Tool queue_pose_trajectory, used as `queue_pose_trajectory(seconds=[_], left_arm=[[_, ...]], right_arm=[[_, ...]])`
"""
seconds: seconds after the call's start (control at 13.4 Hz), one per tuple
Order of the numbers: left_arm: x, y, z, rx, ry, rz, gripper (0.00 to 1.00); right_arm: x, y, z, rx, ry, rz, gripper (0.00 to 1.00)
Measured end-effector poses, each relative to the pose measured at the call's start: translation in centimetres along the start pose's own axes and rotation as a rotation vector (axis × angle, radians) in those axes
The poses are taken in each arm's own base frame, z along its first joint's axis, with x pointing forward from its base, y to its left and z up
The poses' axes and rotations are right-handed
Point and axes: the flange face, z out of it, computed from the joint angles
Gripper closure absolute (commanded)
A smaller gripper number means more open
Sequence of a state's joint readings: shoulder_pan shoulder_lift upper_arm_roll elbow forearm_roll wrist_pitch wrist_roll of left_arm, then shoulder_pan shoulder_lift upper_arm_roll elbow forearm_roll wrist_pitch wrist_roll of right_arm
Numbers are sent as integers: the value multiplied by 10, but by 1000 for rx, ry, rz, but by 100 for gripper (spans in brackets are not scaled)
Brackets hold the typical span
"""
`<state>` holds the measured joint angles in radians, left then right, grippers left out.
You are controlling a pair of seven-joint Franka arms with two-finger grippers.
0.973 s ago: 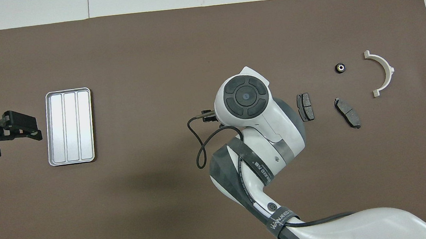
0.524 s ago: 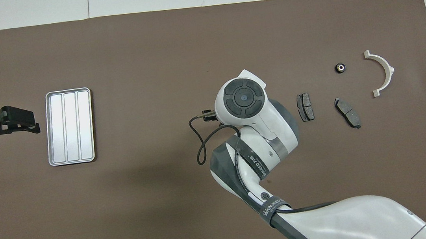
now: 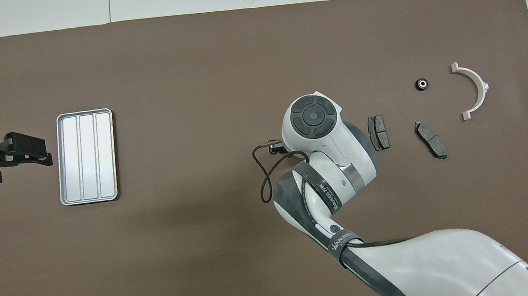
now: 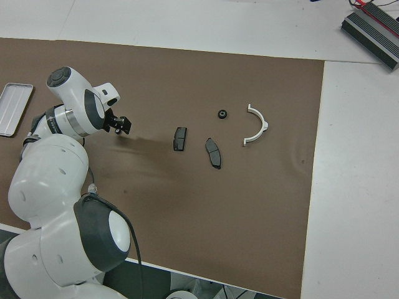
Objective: Place bearing gear from tray to pile
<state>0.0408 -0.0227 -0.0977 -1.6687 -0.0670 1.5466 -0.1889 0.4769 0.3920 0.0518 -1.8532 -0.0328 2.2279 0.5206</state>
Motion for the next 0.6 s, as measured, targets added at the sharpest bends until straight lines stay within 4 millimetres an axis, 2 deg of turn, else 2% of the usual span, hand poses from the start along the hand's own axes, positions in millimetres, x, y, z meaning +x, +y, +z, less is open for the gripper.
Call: queue_pose_trajectory(seconds=[0.45, 0.6], left_arm=[[-1, 5, 1, 2, -5, 13, 0], [-1, 5, 1, 2, -4, 14, 0]], right_arm=[[-12, -19, 1, 6, -6, -29, 18], [-11, -19, 3, 7, -4, -30, 18]])
